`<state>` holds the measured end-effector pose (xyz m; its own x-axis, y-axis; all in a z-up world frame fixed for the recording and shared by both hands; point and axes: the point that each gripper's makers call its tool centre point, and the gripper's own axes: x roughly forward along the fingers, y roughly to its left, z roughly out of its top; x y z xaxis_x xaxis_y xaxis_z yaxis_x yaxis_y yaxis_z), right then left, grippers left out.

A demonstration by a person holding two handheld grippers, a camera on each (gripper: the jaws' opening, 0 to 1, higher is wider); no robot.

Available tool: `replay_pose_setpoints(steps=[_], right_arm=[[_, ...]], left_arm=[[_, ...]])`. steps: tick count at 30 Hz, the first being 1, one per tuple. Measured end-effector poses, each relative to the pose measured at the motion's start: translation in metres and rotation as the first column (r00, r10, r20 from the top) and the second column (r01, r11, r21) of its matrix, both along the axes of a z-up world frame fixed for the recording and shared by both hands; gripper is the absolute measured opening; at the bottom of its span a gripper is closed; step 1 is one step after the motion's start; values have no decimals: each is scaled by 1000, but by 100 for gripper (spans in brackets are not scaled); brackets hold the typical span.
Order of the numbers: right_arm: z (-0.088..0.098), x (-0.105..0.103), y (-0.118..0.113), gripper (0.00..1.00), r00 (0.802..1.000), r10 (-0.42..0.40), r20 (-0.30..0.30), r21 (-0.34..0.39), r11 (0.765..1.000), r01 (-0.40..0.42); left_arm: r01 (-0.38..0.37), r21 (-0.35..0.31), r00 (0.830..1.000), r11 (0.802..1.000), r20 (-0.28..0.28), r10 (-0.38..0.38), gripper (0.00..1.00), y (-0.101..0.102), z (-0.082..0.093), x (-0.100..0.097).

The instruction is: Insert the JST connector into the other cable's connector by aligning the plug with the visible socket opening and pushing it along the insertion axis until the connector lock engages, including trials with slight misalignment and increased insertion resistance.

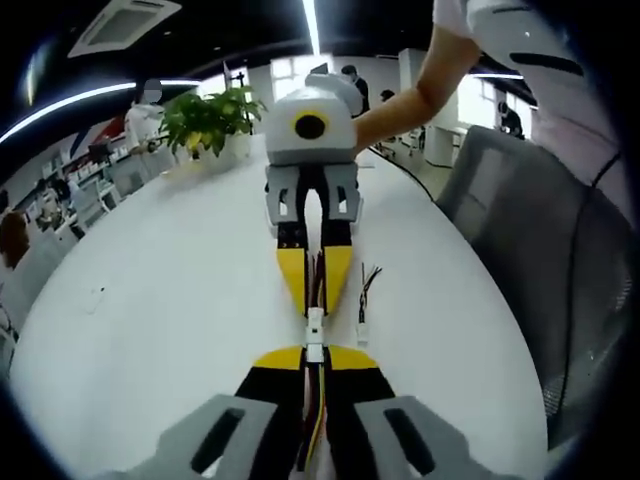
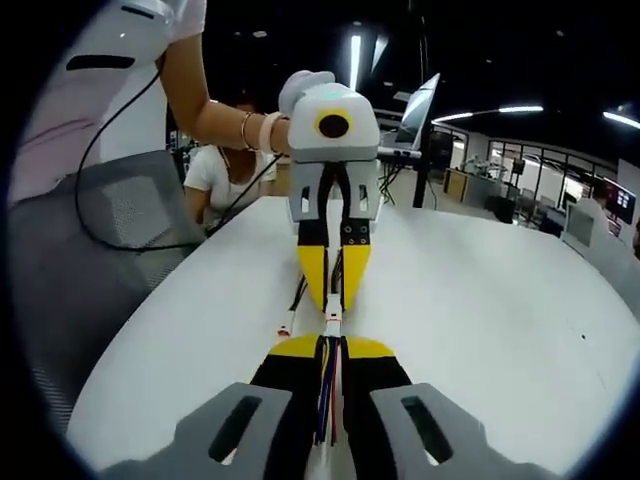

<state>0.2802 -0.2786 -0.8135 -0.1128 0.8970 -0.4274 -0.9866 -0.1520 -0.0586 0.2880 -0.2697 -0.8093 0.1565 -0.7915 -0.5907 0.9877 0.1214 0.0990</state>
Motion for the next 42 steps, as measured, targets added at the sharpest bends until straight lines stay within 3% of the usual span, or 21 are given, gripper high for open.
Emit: replay_pose_setpoints(steps=[6,20,22,23,29,34,36,42], right_arm=[[5,-1,-2,3,997,-16,-69,46,999,19],[3,-9,-3,3,998,5,-70,40,999,-3],[7,-10,-1,3,996,7,-87,65,998,-2],[7,-11,-1,3,997,13,-80,64,998,-8],[2,-12,0,3,997,22,-81,53,998,-17],[8,-10,1,3,993,11,-116,91,996,0],[12,-9,1,3,990,3,-141,110,994,13],[18,-6,1,3,987,-6,-160,135,990,28]], left_arm=[[4,-28,1000,1000,-7,-4,0,0,5,-2],[9,-34,997,999,-72,-11,0,-4,-1,-10],[-19,-96,994,995,-111,8,0,-8,6,-11],[-24,-81,992,996,-126,14,0,-6,4,-11],[1,-70,996,998,-91,-7,0,-4,0,-13],[2,-98,997,995,-77,-10,0,-3,5,-12],[-23,-120,995,993,-104,11,0,-2,8,-11],[-32,-158,995,987,-100,17,0,-3,14,-8]])
